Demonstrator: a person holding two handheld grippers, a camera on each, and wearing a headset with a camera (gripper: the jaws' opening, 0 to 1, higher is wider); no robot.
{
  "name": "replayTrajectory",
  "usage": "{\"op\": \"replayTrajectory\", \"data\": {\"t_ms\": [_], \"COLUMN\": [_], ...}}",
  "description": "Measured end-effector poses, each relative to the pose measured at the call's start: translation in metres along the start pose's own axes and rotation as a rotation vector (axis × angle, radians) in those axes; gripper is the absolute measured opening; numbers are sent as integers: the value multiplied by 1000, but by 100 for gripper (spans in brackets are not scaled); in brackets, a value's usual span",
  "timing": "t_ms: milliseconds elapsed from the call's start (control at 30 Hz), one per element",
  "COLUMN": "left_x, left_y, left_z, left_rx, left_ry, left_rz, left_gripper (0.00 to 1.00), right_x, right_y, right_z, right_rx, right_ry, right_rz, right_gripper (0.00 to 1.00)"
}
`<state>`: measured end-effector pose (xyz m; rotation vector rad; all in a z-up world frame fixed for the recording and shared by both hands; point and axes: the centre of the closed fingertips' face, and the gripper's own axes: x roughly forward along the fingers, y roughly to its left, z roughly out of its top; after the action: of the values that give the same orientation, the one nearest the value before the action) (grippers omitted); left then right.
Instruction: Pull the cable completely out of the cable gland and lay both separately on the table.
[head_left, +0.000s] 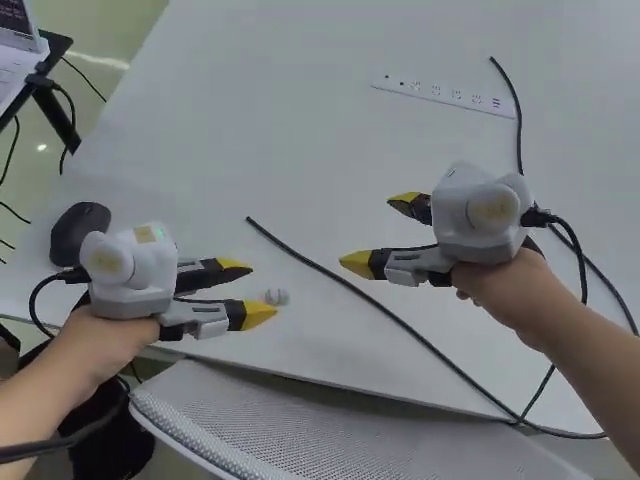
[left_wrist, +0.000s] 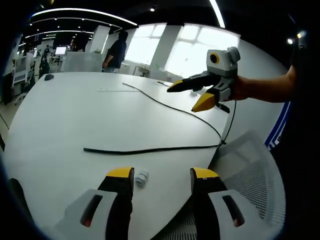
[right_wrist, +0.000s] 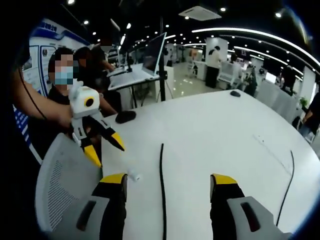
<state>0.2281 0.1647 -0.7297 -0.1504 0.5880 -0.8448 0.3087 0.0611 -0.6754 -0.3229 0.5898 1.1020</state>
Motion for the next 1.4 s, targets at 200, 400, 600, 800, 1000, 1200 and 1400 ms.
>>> {"op": "replayTrajectory", "data": {"t_ms": [200,400,600,800,1000,1200,1400], "left_x": [-10,-17,-26,-33,-39,-39,-35], "left_y": [-14,-20,-23,-30,-36,-41,-40], "left_z": [6,7,18,24,23,21,15], "left_rx": [-26,-32,-34,-17,4,32,65], "left_ry": [-28,-33,-60,-74,-75,-61,-17], "left_rz": [-5,-4,9,19,33,34,44], "left_gripper": [49,51,55,60,64,69,76], "right_x": [-42,-81,-104,-123,-129,-132,-135], "right_y": [-5,-11,-1,12,25,35,40], "right_z": [-11,-27,-40,-62,-95,-125,-130], "right_rx": [94,163,193,231,255,270,262], "right_ry": [-59,-98,-116,-142,-125,-110,-90], "right_rz": [-31,-80,-99,-132,-147,-160,-160], "right_gripper": [71,72,74,77,82,88,90]}}
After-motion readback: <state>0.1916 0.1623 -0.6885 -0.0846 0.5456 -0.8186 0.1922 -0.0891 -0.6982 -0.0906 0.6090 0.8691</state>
